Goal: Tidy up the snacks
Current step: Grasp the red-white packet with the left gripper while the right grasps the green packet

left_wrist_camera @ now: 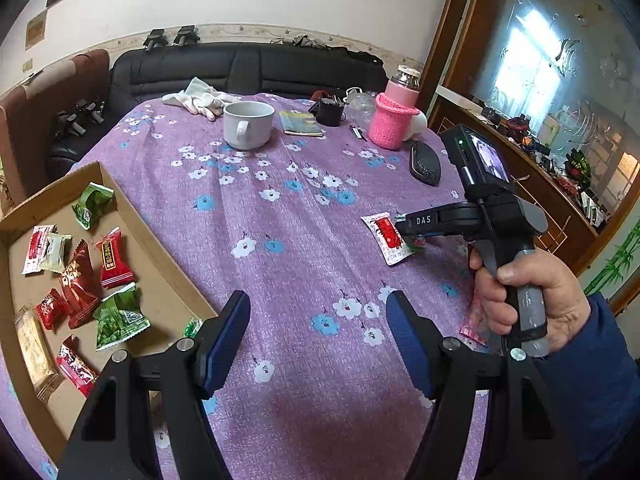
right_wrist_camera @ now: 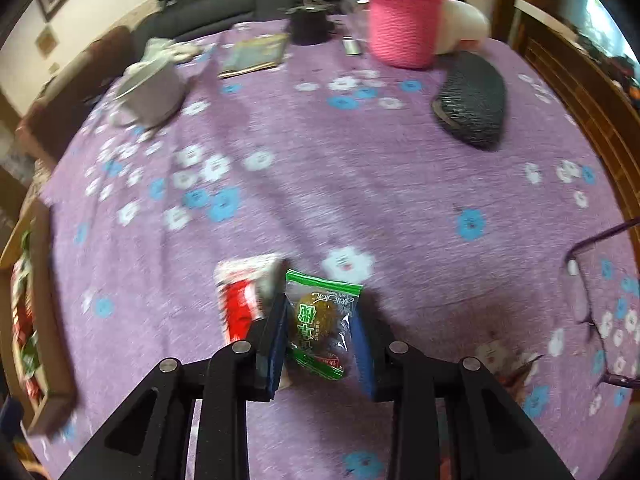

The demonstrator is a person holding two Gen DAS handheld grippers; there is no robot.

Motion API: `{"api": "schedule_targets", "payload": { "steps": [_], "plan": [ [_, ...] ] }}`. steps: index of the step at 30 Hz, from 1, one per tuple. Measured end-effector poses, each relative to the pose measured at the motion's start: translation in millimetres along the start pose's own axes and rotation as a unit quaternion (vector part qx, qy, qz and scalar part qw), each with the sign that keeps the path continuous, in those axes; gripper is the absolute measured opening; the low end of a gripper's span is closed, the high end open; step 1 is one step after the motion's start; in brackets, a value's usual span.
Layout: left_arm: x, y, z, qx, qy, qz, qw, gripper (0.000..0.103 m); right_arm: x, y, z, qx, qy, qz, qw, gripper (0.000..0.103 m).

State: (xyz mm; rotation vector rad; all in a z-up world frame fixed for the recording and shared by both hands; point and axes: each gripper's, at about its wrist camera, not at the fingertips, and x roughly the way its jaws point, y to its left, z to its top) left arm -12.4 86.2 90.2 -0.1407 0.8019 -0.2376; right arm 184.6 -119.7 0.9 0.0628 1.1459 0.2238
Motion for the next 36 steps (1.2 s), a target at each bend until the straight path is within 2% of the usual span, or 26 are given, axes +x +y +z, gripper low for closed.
{"api": "schedule_targets", "payload": {
  "steps": [4,7,11,15,22,24,26,27,28,33,36],
  "plan": [
    [6,-2,2,-0.001,0.009,0.001,1.0,0.07,-12,-1,-18,-0.014,0.001,0.047,0.999,0.031],
    [14,-5,6,0.001,0.016,0.003,0.9999,0.07,-26,-25,-31,0.035,-0.01,0.073,0.997,0.03],
    [44,-18,19,-0.001,0.043,-0.001,0.9991,0.07,-39,-44,-45,0.063,-0.047,0.077,0.994,0.03],
    [82,-40,35,0.006,0.069,-0.001,0.9976,0.07,-44,-63,-42,0.078,-0.069,0.082,0.991,0.03],
    [152,-71,54,0.032,0.108,0.043,0.9927,0.068,-50,-77,-38,0.101,-0.075,0.104,0.987,0.031],
    [166,-77,54,0.039,0.12,0.051,0.9907,0.061,-52,-74,-38,0.095,-0.077,0.102,0.987,0.031],
    [177,-80,50,0.047,0.131,0.058,0.9886,0.046,-53,-74,-40,0.092,-0.079,0.103,0.987,0.031],
    [175,-84,47,0.061,0.115,0.071,0.9889,0.041,-53,-72,-40,0.088,-0.078,0.104,0.988,0.031],
    [174,-85,45,0.069,0.111,0.077,0.9884,0.029,-52,-70,-41,0.085,-0.078,0.105,0.988,0.031],
    [154,-71,30,0.059,0.104,0.069,0.9905,0.028,-53,-47,-47,0.045,-0.083,0.106,0.99,0.031],
    [131,-56,14,0.057,0.093,0.079,0.9909,0.028,-52,-27,-53,0.009,-0.083,0.114,0.99,0.031]
  ]
}}
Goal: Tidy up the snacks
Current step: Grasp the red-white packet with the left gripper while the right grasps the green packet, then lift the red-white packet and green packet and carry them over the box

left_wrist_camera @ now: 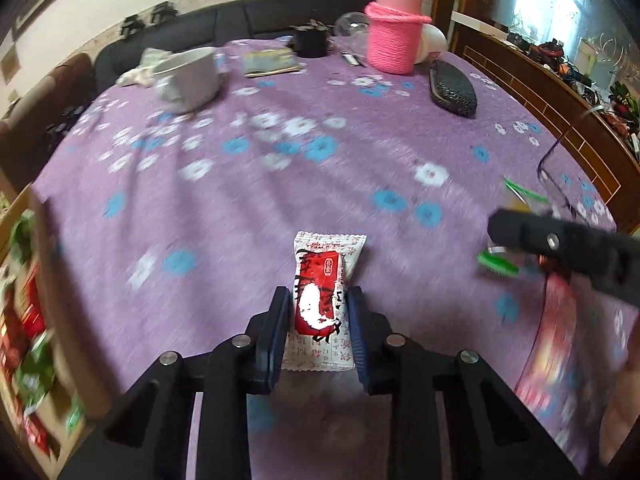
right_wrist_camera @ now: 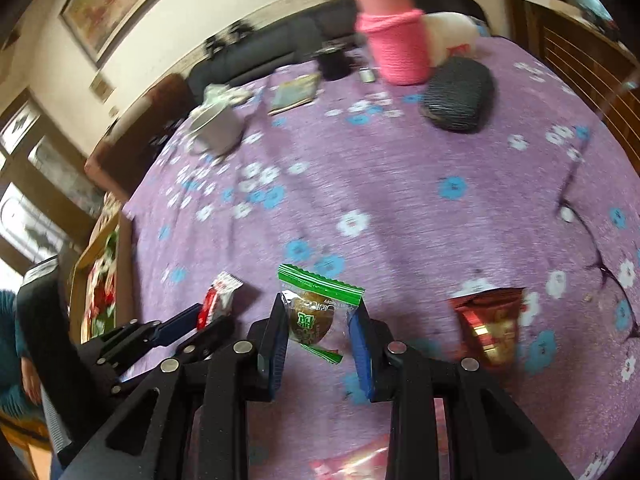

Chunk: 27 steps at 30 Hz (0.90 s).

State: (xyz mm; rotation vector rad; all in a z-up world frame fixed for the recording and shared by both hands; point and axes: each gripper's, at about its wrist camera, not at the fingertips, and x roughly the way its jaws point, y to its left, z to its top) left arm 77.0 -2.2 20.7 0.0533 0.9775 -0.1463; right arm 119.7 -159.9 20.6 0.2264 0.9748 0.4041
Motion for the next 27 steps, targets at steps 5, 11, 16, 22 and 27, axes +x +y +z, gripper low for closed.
{"api": "schedule_targets", "payload": {
  "steps": [5,11,16,22,27],
  "plan": [
    [-22,21,-17,-0.033,-0.048,0.019,0.9981,0.017,4,33,-14,-0.062,-0.01,0.009,0.998,0.031],
    [-26,33,-16,-0.057,-0.077,0.023,0.9952,0.017,6,41,-18,-0.085,-0.027,-0.003,0.996,0.031],
    [-19,41,-15,-0.069,-0.064,-0.005,0.9955,0.022,10,33,-15,-0.066,-0.021,0.0,0.998,0.031],
    [-12,36,-14,-0.066,-0.045,-0.029,0.9964,0.052,8,28,-12,-0.054,-0.02,0.007,0.998,0.031],
    [-6,26,-17,-0.041,-0.036,-0.016,0.9984,0.039,8,28,-12,-0.053,-0.017,0.008,0.998,0.031]
  ]
}}
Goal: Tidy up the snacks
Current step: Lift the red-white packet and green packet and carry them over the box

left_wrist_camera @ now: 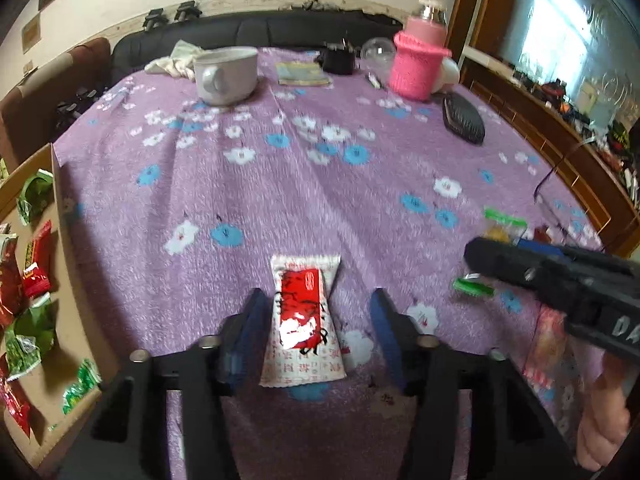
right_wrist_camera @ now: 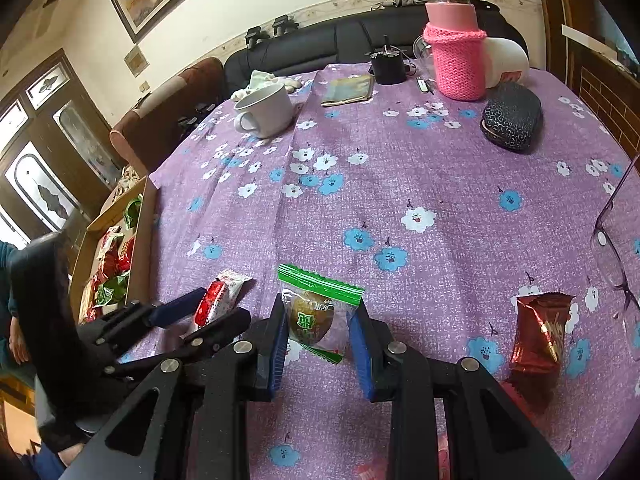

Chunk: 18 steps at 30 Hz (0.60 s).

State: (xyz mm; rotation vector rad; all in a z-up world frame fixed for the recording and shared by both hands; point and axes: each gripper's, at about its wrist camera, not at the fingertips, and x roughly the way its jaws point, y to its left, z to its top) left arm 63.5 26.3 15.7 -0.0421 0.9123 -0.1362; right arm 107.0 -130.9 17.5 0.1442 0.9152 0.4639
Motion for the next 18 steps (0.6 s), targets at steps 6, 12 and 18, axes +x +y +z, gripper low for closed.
{"api": "schedule_targets", "payload": {
  "steps": [6,12,18],
  "plan": [
    [0,-2,-2,0.011,-0.009,0.022,0.9997,0.022,-2,7,-2,-0.016,-0.008,-0.005,1.0,0.031],
    [-22,-4,0,0.021,-0.063,0.048,0.9966,0.022,-7,14,-3,-0.032,-0.024,-0.013,0.999,0.031],
    [-35,-10,1,0.043,-0.101,0.083,0.9905,0.022,-7,22,-6,-0.054,-0.032,-0.022,0.998,0.031]
  ]
}}
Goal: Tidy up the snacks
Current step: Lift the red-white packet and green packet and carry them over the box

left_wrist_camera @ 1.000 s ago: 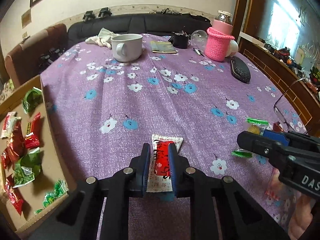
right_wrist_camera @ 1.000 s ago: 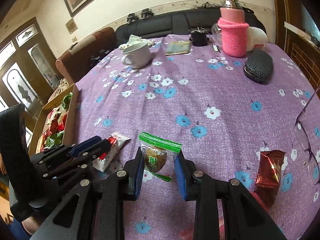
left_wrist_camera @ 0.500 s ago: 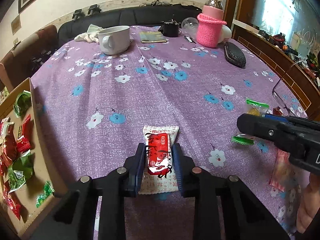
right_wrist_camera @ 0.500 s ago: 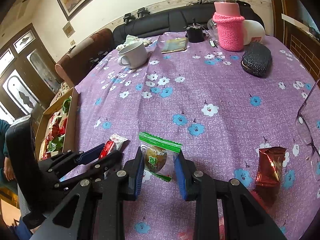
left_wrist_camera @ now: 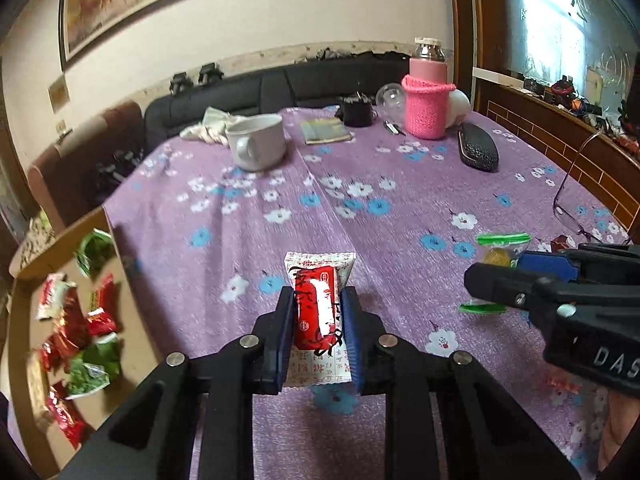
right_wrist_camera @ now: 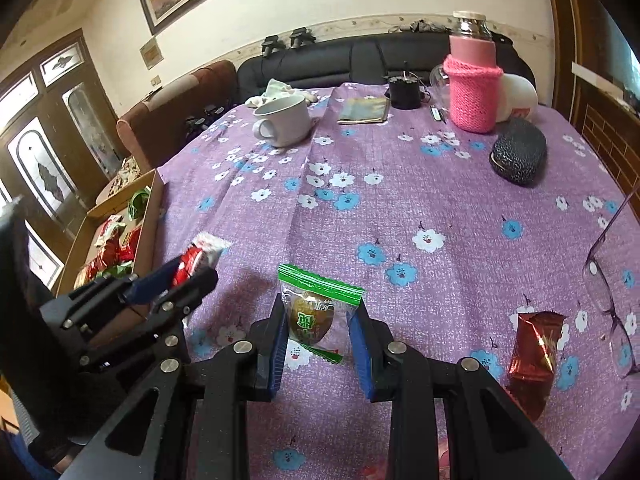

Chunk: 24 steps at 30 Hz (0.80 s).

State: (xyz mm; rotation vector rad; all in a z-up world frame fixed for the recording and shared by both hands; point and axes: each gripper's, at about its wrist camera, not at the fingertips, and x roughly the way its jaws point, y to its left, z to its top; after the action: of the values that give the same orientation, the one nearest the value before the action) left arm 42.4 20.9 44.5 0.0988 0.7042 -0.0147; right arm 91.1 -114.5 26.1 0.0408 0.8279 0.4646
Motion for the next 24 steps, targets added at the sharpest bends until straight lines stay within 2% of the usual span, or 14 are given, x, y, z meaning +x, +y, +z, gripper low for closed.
{"api": "schedule_targets", "payload": {
  "steps": [11,24],
  "plan": [
    [-10,-2,2,0.015,-0.026,0.025,0.9992,0.022,2,0,-1,-0.005,-0.001,-0.007,1.0,0.031],
    [-14,-4,1,0.023,-0.037,0.036,0.9984,0.023,1,-1,-1,0.0,-0.002,-0.009,1.0,0.031]
  ]
}}
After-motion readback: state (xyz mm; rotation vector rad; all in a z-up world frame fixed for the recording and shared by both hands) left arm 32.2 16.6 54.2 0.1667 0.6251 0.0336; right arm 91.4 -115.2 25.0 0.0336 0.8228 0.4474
